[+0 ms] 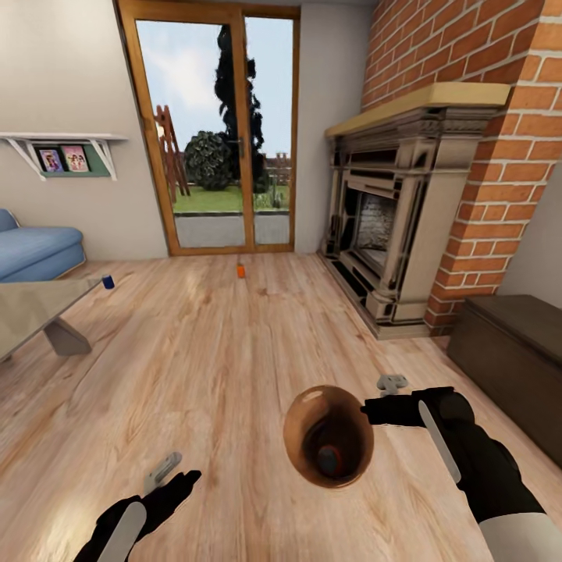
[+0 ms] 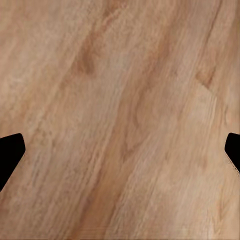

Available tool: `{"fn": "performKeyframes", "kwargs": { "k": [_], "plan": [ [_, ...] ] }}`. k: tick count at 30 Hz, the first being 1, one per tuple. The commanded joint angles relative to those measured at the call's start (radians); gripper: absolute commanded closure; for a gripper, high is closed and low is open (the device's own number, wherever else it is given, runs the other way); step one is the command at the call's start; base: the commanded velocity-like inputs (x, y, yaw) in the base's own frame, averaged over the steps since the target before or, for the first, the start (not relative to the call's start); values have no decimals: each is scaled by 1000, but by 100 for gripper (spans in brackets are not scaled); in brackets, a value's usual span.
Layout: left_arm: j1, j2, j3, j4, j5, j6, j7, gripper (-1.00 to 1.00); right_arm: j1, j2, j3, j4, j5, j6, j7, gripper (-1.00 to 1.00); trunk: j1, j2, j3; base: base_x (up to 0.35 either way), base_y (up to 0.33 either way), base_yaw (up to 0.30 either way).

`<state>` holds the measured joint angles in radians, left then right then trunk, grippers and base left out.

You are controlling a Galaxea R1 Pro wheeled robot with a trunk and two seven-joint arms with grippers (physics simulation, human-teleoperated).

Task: Put the three can of soda from the living room inside the tash can in the kitchen.

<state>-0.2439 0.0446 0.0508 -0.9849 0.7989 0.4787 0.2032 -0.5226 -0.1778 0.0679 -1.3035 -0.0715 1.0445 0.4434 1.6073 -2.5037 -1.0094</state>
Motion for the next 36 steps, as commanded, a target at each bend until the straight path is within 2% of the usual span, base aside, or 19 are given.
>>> {"fn": "performKeyframes", "kwargs": {
  "k": [1, 8, 15, 20, 24, 26, 29, 30, 31, 32, 33, 34, 35, 36],
  "plan": [
    [0, 0, 0, 0, -2, 0, 0, -100, 0, 0, 0, 0, -19, 3, 1, 100, 0, 0, 0, 312, 170, 0],
    [0, -10, 0, 0, -57, 0, 12, -100, 0, 0, 0, 0, -18, 3, 0, 100, 0, 0, 0, 315, 160, 0],
    [0, -12, 0, -2, -70, 0, 21, -100, 0, 0, -1, 0, -18, 3, 0, 100, 0, 0, 0, 325, 130, 0],
    [0, -14, -3, -14, -70, 0, 97, -100, 0, 0, -1, 0, -17, 3, -1, 100, 0, 0, 0, 331, 117, 0],
    [0, -14, -4, -14, -68, 0, 108, -100, 0, -2, -3, 0, -18, 3, 0, 100, 0, 0, 0, 337, 69, 0],
    [-1, -14, -5, -26, -66, 0, 100, -100, 0, -9, -39, -9, -19, 3, 1, 100, 0, 0, 0, 343, 12, 0],
    [0, -16, -14, -75, -66, 0, 104, -100, -1, -9, -63, -13, -20, 3, 1, 100, 0, 0, 0, 343, 5, 0],
    [2, -16, -36, -109, -67, 2, 111, -100, -2, -9, -69, -13, -20, 3, 1, 100, 0, 0, 0, 345, 2, 0],
    [4, -16, -99, -161, -68, 6, 157, -100, -3, -8, -75, -11, -18, 3, 0, 100, 0, 0, 0, 347, 1, 0],
    [5, -16, -119, -173, -67, 7, 181, -100, -3, -7, -76, -11, -18, 3, 0, 100, 0, 0, 0, 347, 1, 0],
    [5, -16, -154, -190, -64, 8, 241, -100, -3, -7, -77, -10, -17, 3, -1, 100, 0, 0, 0, 347, 1, 0],
    [5, -16, -168, -197, -62, 8, 272, -100, -3, -7, -78, -11, -17, 3, -1, 100, 0, 0, 0, 347, 1, 0],
    [6, -16, -194, -207, -58, 8, 342, -100, -3, -7, -79, -11, -16, 3, -1, 100, 0, 0, 0, 348, 0, 0],
    [6, -16, -204, -211, -56, 8, 370, -100, -3, -6, -79, -11, -16, 3, -1, 100, 0, 0, 0, 348, 0, 0]
  ]
}}
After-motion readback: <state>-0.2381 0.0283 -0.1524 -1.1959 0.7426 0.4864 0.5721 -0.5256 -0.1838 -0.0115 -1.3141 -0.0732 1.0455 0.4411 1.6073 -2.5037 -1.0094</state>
